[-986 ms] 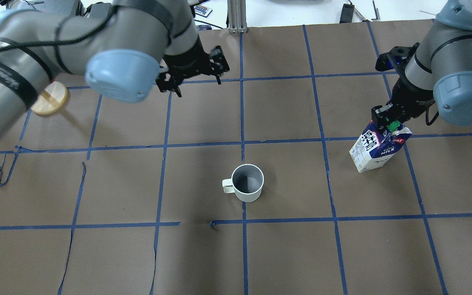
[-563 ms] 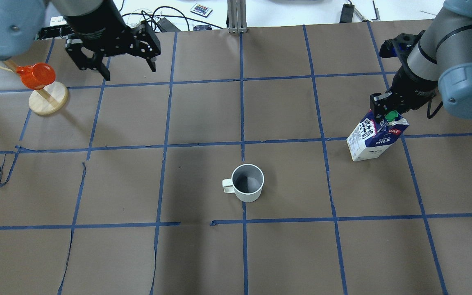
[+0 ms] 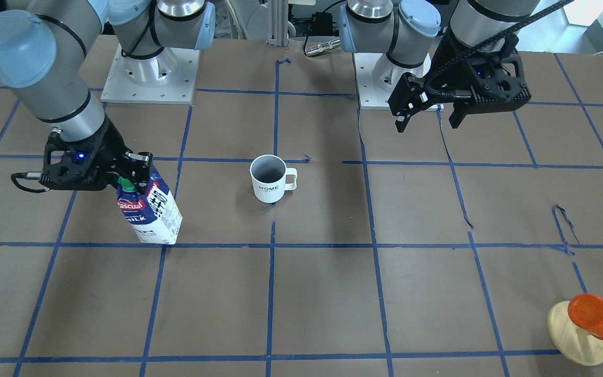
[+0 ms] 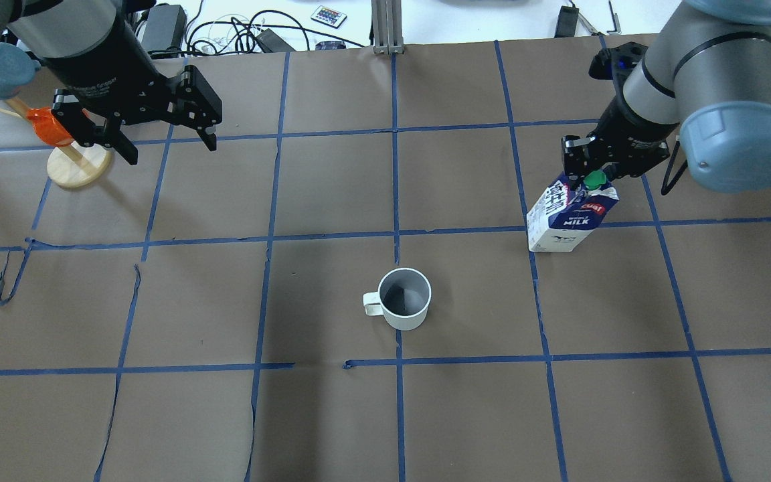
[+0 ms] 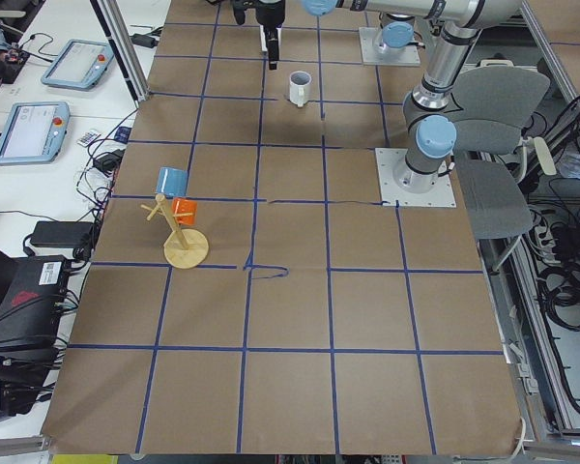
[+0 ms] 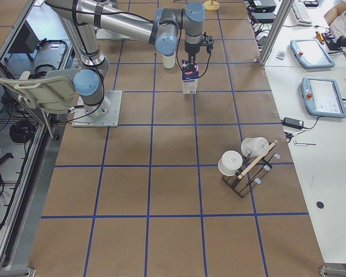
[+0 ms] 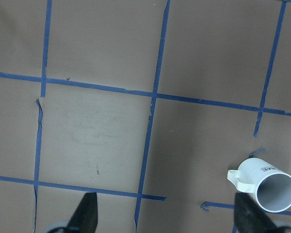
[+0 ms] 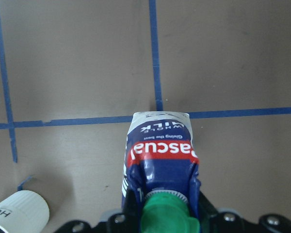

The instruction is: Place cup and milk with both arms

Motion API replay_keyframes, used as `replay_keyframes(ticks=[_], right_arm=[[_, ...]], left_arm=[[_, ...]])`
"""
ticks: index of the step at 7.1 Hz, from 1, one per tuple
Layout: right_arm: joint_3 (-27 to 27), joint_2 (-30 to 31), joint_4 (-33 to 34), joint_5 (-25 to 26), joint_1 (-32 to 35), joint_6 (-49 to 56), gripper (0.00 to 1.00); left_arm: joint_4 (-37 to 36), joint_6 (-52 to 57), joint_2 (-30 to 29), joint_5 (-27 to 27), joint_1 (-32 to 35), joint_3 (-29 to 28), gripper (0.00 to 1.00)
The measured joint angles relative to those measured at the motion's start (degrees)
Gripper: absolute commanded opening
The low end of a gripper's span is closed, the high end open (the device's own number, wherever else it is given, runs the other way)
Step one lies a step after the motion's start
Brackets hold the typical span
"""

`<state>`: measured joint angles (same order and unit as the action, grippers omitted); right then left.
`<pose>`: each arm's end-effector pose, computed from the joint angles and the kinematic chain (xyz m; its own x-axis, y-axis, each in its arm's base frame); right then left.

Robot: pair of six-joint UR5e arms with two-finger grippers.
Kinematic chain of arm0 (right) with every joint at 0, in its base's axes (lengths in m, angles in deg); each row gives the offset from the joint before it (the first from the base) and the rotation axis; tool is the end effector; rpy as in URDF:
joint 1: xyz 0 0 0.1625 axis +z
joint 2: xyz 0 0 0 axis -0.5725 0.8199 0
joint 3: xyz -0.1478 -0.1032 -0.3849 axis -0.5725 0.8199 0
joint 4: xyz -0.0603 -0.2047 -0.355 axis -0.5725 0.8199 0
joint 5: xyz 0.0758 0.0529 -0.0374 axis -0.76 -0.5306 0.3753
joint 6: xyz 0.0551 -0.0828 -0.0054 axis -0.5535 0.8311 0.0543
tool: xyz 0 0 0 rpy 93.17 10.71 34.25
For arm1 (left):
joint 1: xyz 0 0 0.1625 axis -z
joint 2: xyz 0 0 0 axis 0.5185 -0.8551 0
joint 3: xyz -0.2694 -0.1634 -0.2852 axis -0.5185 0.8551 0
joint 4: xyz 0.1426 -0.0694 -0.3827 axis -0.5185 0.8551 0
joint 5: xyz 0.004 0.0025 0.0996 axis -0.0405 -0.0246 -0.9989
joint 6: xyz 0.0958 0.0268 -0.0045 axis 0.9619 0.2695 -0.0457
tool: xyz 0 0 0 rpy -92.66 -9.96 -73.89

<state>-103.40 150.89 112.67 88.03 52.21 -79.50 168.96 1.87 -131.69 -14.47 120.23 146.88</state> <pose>0.1170 -0.5140 0.3741 -0.9938 0.0610 -0.0934 0.0647 0.9972 -0.0372 -0.1267 -0.4894 0.5155 -0.9892 -0.1457 0.0184 -0.1456 0.9893 0.0068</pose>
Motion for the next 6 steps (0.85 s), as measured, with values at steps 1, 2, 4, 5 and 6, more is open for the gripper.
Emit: replay_keyframes(ticks=[1,2,4,5,6], right_arm=[[-0.02,-0.17,0.40,-0.02,3.05,-3.65,0.26],[-0.22,-0.42,0.61,-0.03,6.05,-6.42,0.28],[-0.78,-0.68,0.51,0.42,11.06,-8.24,0.33],[-1.28,-0.70,0.31,0.26,12.44,-8.47,0.33],[-1.99,-0.73,0.40,0.00,13.35,-8.67,0.33]], left_arm=[[-0.63,0.13,-0.30,0.13,-0.21,0.06,1.00],[-1.81,0.89,-0.86,0.21,-0.31,-0.03,1.00],[-4.25,3.72,-1.63,0.29,-0.29,-0.16,1.00],[-4.61,4.22,-1.68,0.30,-0.20,-0.07,1.00],[-4.69,4.40,-1.62,0.31,-0.17,0.05,1.00]])
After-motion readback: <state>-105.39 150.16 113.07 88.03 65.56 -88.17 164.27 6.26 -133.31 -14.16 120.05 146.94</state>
